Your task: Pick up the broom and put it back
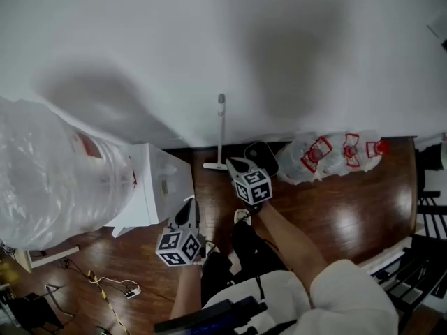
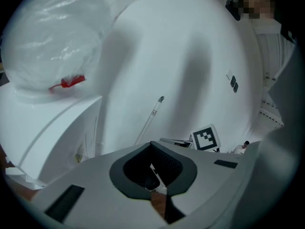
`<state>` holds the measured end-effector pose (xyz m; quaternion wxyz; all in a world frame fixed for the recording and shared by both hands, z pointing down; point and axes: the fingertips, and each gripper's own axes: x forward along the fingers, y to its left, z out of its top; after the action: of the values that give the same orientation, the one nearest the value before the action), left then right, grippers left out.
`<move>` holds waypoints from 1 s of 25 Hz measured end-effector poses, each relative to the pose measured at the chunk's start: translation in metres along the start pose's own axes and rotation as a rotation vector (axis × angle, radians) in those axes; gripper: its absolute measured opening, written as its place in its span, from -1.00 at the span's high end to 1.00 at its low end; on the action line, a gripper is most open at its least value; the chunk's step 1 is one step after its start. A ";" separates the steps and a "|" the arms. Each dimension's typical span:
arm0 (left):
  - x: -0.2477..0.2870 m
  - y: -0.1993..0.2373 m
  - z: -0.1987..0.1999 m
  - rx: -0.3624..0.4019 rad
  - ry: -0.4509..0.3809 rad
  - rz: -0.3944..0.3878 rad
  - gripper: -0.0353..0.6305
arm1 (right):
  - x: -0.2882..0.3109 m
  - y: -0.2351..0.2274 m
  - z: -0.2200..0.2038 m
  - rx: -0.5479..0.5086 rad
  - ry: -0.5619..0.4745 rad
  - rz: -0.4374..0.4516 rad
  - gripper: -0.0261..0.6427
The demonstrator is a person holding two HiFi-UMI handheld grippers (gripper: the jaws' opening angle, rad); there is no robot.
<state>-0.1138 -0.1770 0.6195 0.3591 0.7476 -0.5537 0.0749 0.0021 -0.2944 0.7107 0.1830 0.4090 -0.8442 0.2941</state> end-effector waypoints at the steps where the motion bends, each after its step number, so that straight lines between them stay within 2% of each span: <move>1: -0.008 -0.004 0.005 0.007 -0.006 -0.010 0.90 | -0.016 0.011 0.006 0.015 -0.020 0.003 0.91; 6: -0.050 -0.028 0.027 0.078 -0.022 -0.089 0.90 | -0.094 0.060 0.031 0.024 -0.110 -0.022 0.90; 10: -0.094 -0.043 0.040 0.144 -0.047 -0.161 0.90 | -0.159 0.114 0.047 -0.035 -0.199 -0.039 0.90; 15: -0.150 -0.064 0.045 0.202 -0.084 -0.288 0.90 | -0.235 0.185 0.050 -0.103 -0.289 -0.098 0.90; 19: -0.184 -0.076 0.032 0.221 -0.081 -0.354 0.90 | -0.278 0.216 0.034 -0.107 -0.305 -0.143 0.90; 25: -0.208 -0.086 0.031 0.189 -0.126 -0.358 0.90 | -0.306 0.234 0.024 -0.159 -0.305 -0.152 0.90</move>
<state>-0.1249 -0.0243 0.4521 0.2595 0.8677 -0.4237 0.0147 -0.0036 -0.0162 0.4437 0.1066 0.4957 -0.8494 0.1464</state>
